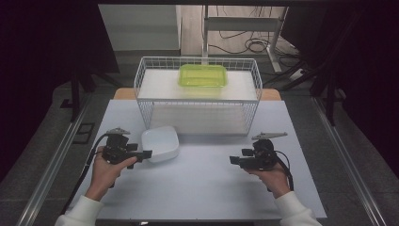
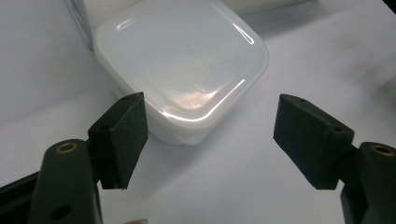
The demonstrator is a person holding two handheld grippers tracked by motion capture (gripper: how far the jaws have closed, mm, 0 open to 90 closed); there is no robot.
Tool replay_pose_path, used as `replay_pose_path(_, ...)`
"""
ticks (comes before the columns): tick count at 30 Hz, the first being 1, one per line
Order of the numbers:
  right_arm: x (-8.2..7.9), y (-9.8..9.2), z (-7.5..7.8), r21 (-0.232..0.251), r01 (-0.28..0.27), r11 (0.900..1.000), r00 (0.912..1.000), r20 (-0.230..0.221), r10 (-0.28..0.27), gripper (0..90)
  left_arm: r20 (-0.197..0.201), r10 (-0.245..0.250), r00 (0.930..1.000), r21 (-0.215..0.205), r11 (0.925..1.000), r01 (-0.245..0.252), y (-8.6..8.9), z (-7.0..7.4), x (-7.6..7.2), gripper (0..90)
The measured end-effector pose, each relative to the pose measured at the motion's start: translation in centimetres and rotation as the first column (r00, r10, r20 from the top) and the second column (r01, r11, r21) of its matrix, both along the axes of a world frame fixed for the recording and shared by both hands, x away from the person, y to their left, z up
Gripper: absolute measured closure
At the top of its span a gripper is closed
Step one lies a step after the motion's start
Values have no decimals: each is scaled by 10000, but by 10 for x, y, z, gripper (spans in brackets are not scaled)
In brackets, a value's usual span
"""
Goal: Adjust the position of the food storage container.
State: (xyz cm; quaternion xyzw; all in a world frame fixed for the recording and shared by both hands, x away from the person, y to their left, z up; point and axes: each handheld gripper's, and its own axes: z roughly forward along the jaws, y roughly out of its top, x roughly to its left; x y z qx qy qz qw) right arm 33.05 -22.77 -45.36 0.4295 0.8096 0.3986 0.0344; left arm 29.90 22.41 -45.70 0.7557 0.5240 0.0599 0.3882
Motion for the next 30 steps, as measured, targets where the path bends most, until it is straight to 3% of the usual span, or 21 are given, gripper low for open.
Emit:
replay_pose_path(9,4,-1,-3,-41,76,10000,9999,-93,-77,304,-71,158,9999,-124,9998,-158,7,-1,13,292)
replay_pose_path(16,-1,-6,-4,-140,233,9996,9996,-182,-236,304,80,10,10000,-19,10000,-10,0,4,30,334)
replay_pose_path(23,-2,-3,-4,-124,236,9996,9996,-150,-237,305,98,364,9993,13,9993,-364,2,7,47,474)
replay_pose_path(30,-1,-5,-4,-100,477,9988,9988,-90,-478,309,-16,534,9986,-24,9986,-534,3,5,60,521)
